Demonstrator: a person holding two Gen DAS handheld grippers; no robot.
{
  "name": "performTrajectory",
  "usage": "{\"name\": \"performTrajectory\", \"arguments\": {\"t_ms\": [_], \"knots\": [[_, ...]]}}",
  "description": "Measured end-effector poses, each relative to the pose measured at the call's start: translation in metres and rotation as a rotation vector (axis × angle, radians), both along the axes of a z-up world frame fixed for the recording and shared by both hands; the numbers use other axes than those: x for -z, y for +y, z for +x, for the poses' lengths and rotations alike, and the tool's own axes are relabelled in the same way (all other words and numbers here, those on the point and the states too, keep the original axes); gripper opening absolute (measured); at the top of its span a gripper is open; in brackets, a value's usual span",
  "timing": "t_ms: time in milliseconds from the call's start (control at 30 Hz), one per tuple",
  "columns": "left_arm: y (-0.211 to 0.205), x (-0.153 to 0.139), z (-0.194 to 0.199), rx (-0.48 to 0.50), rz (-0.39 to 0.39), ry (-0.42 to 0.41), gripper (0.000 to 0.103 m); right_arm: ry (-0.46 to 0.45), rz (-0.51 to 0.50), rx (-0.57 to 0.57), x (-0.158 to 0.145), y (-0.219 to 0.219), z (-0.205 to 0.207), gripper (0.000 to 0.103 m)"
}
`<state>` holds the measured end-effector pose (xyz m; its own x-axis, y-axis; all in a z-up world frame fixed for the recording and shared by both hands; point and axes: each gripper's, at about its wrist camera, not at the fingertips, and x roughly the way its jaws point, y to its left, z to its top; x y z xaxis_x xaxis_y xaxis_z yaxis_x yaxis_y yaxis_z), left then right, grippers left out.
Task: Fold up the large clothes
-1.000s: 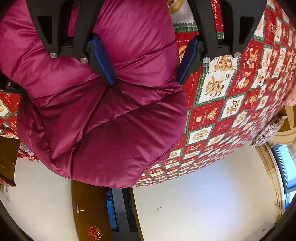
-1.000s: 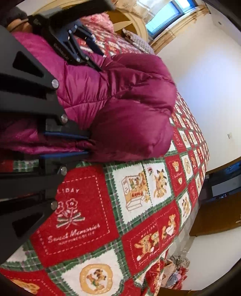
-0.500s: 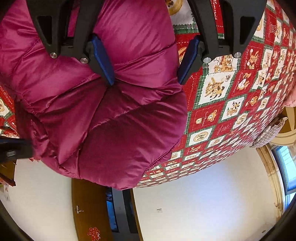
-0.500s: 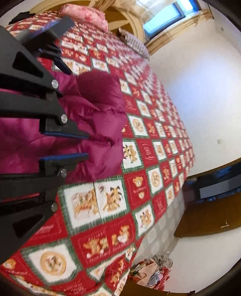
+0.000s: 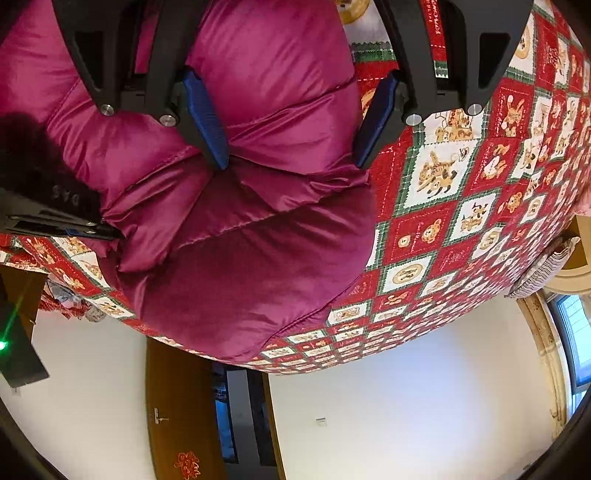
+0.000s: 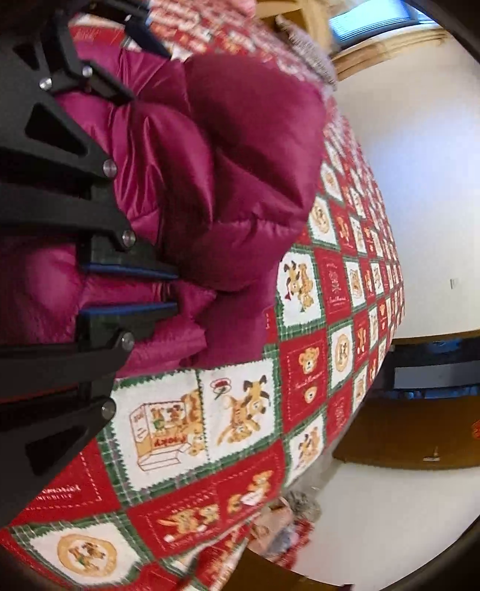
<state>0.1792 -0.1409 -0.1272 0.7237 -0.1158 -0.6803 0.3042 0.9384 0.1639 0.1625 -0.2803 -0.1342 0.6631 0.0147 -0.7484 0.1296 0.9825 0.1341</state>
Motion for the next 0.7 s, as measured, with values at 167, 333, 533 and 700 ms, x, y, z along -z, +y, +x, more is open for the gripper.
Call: {"name": "performTrajectory", "arguments": {"t_ms": [167, 333, 533, 700], "knots": [[0.006, -0.021, 0.009, 0.027, -0.014, 0.001, 0.072, -0.020, 0.057, -0.001, 0.003, -0.007, -0.006, 0.014], [0.008, -0.030, 0.049, -0.040, -0.033, 0.012, 0.081, -0.030, 0.095, 0.002, 0.005, -0.011, -0.005, 0.014], [-0.003, -0.004, 0.073, -0.072, 0.019, 0.017, 0.094, -0.043, 0.195, 0.006, 0.009, -0.023, -0.007, 0.014], [-0.007, 0.008, 0.077, -0.088, 0.027, 0.008, 0.097, -0.059, 0.233, 0.010, 0.012, -0.026, -0.007, 0.014]]}}
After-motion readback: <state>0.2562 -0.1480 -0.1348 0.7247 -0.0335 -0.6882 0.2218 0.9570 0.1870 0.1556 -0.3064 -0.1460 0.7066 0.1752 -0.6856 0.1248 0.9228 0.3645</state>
